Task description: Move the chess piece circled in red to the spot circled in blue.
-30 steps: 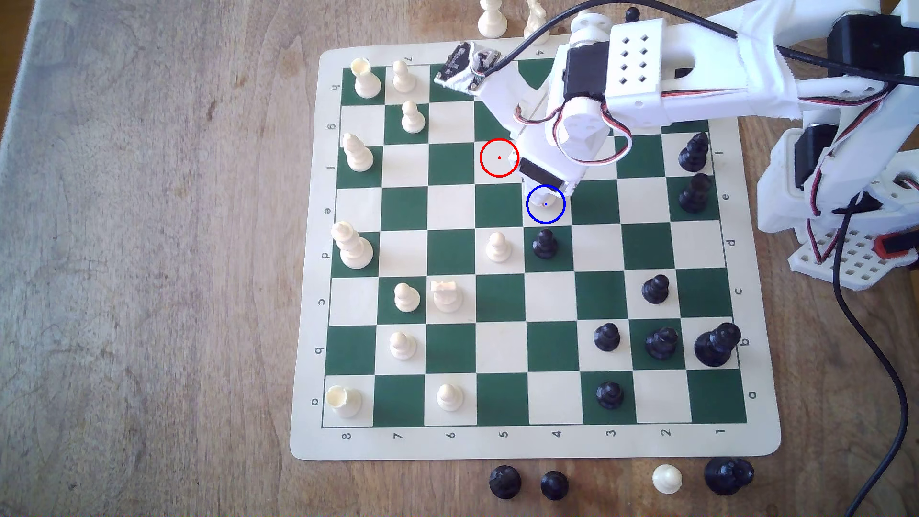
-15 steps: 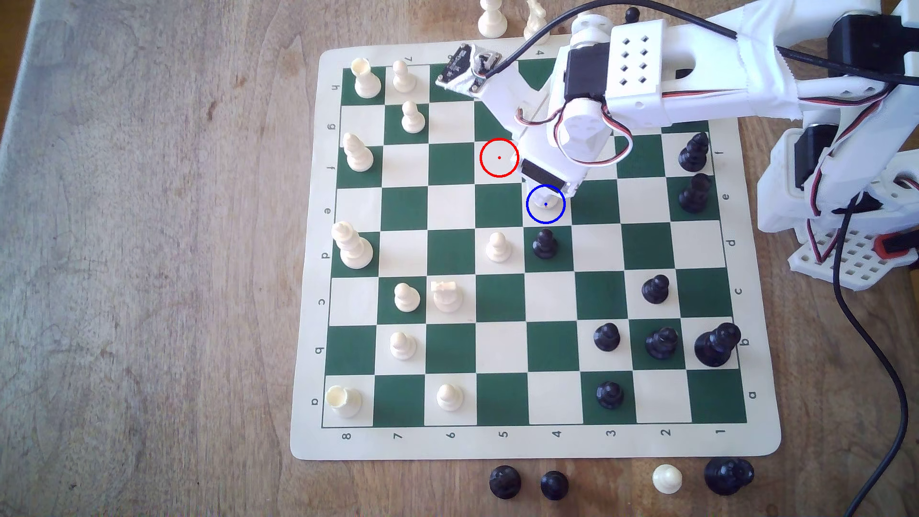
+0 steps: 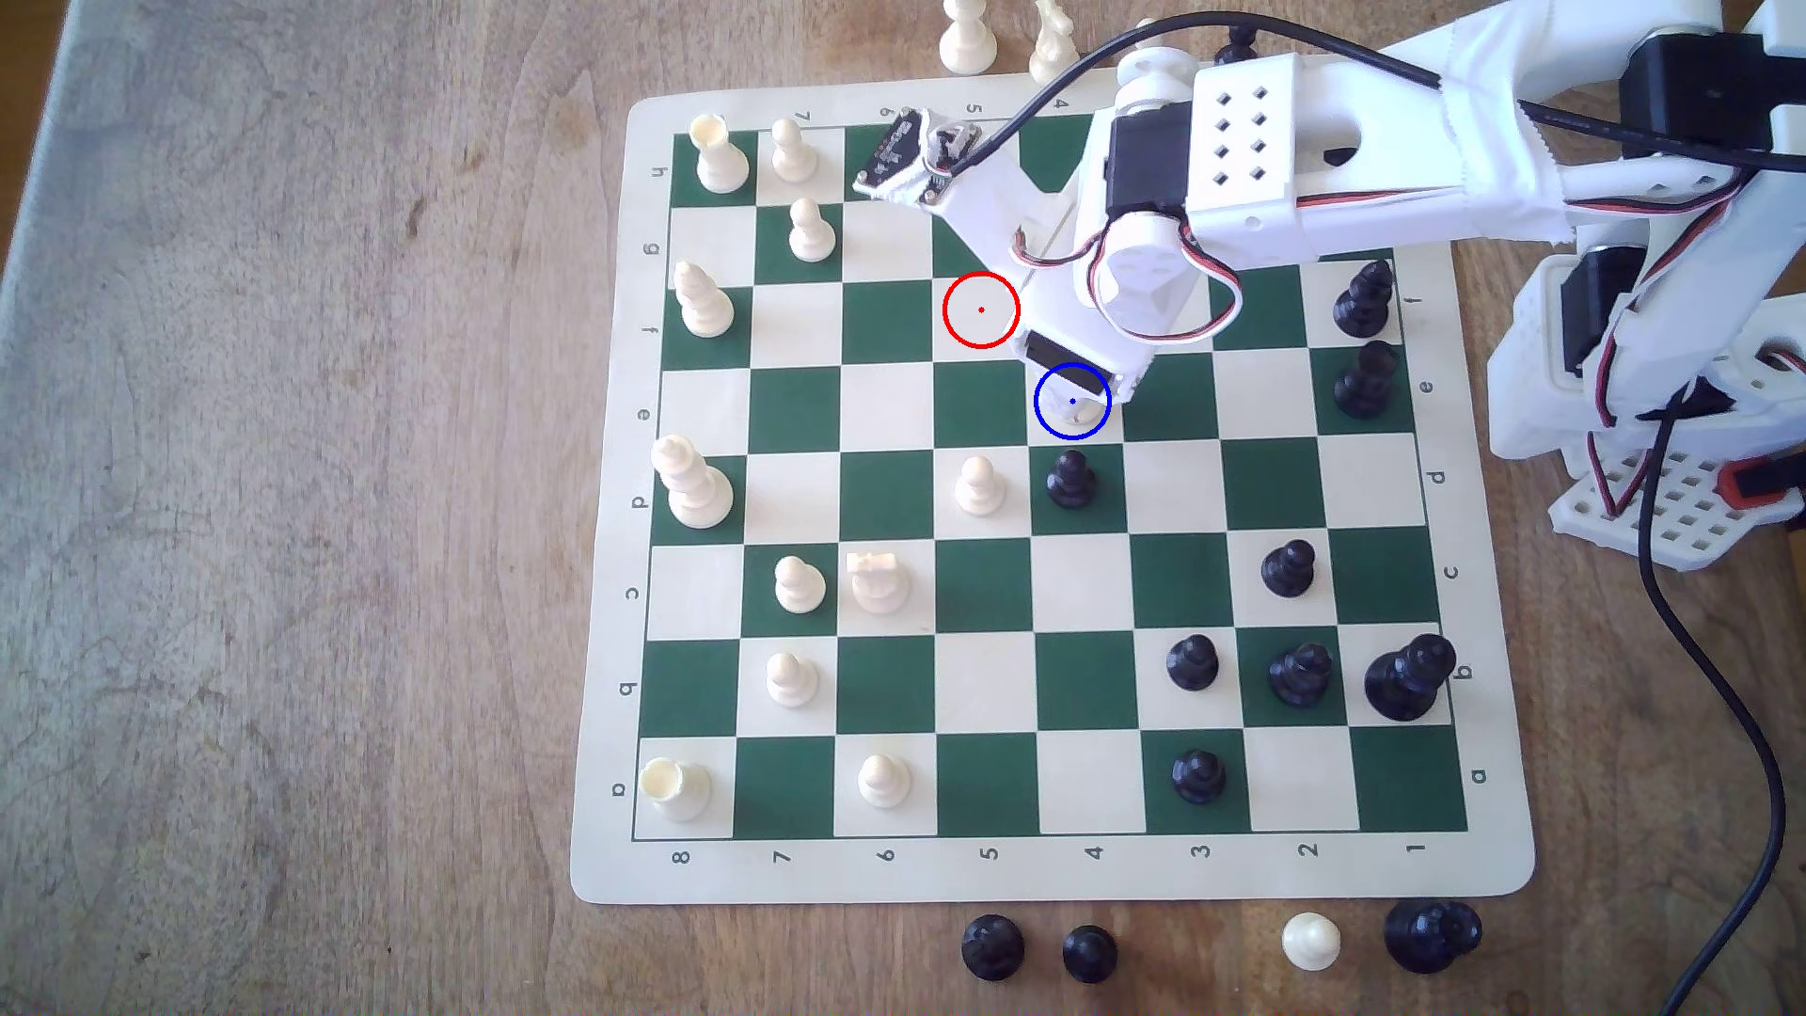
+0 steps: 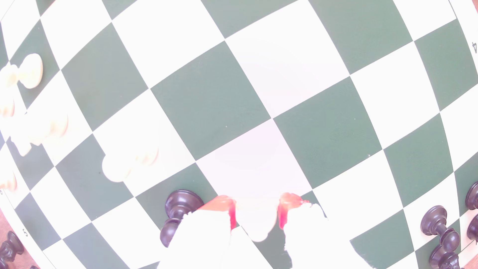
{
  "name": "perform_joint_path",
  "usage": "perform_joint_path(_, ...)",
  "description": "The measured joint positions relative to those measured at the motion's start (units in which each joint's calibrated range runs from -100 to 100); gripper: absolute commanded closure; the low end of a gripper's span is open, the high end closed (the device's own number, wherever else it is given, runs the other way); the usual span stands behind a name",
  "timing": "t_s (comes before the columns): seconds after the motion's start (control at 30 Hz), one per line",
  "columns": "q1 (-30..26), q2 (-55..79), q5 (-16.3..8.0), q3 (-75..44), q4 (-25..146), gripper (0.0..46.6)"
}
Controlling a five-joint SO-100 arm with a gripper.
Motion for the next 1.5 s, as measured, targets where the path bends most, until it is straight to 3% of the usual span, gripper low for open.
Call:
perform_joint_path(0.83, 0.7, -2.7, 0.4, 1.4, 4.1, 32.4)
perform_joint_path(1.2, 0.7, -13.5, 0.4, 5.0, 9.6, 32.4)
perform_joint_path(1.5, -0.4, -29.5, 0.4, 15.8, 13.9, 31.7)
